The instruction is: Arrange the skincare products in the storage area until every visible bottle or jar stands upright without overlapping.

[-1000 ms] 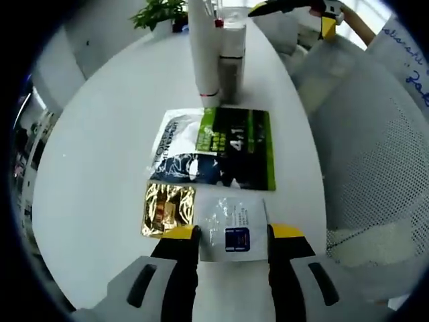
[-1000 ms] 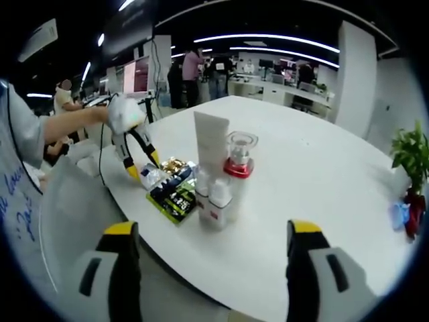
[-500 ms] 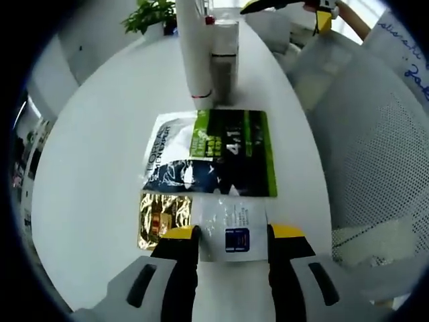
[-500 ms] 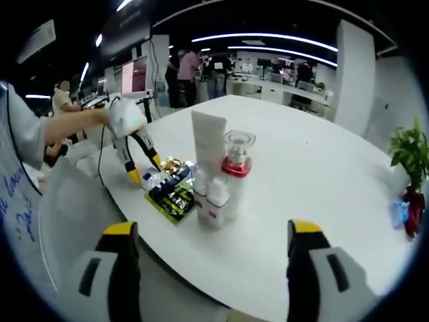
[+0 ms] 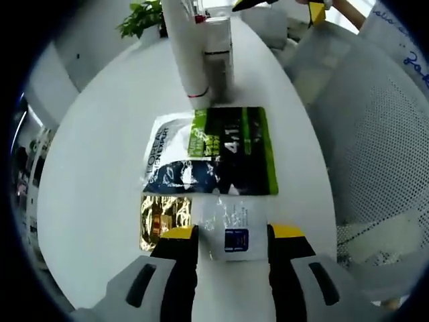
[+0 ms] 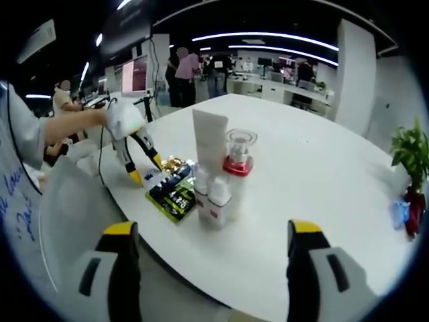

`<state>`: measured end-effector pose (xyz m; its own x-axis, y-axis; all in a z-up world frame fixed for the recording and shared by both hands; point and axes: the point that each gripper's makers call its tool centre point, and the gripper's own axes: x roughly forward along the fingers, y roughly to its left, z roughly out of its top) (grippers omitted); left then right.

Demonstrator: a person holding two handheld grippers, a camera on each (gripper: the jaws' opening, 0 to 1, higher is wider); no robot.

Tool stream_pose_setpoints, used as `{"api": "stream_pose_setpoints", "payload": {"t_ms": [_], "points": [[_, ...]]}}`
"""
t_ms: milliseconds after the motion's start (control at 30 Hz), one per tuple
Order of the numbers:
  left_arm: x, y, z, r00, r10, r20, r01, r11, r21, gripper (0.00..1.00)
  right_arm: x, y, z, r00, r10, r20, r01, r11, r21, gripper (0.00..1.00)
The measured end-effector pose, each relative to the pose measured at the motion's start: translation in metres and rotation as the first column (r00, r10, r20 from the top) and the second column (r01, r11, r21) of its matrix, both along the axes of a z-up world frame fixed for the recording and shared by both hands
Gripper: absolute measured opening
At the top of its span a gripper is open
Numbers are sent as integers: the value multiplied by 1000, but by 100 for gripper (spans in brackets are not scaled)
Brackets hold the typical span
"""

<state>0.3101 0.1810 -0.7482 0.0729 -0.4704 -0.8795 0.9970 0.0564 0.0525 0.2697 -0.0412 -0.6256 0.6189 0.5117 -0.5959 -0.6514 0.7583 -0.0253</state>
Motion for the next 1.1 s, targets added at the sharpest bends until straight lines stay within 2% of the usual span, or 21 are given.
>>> {"api": "stream_pose_setpoints", "payload": {"t_ms": [167,267,400,467,533,633,700,733,767,933,1000,1100], "points": [[-1,2,2,1000,5,18,-5,1000,7,43,0,1,-1,1000,4,0,-4,1000,-1,93],[-2,-1,12,999,33,33,-32,999,-26,46,0,0,0,1000,1,1,-1,1000,4,93],[9,-5,32,986,150,76,-140,983,-123,55,1,-2,-1,1000,-5,0,5,1000,9,93],[17,-5,46,969,222,110,-199,963,-183,56,0,-2,-1,1000,-4,1,4,1000,8,93],[24,-5,61,945,300,133,-260,931,-256,58,0,-1,0,1000,-3,4,3,1000,11,93],[30,-2,83,898,417,139,-346,865,-363,61,0,-1,0,1000,-3,5,3,1000,13,93],[31,3,92,876,461,141,-376,837,-397,64,1,-2,-1,1000,0,5,0,1000,11,93],[32,7,99,858,492,150,-394,816,-423,65,1,-2,-1,1000,1,6,-1,1000,12,93],[32,8,101,852,502,150,-400,808,-432,66,0,-1,0,1000,2,10,-3,1000,18,93],[24,21,122,798,589,124,-457,727,-512,73,0,0,2,1000,9,20,-10,1000,28,93],[19,25,125,793,598,120,-463,717,-521,75,-1,1,2,1000,11,24,-12,999,30,93],[11,31,135,753,649,109,-496,668,-555,80,-1,3,3,999,14,29,-15,999,35,94]]}}
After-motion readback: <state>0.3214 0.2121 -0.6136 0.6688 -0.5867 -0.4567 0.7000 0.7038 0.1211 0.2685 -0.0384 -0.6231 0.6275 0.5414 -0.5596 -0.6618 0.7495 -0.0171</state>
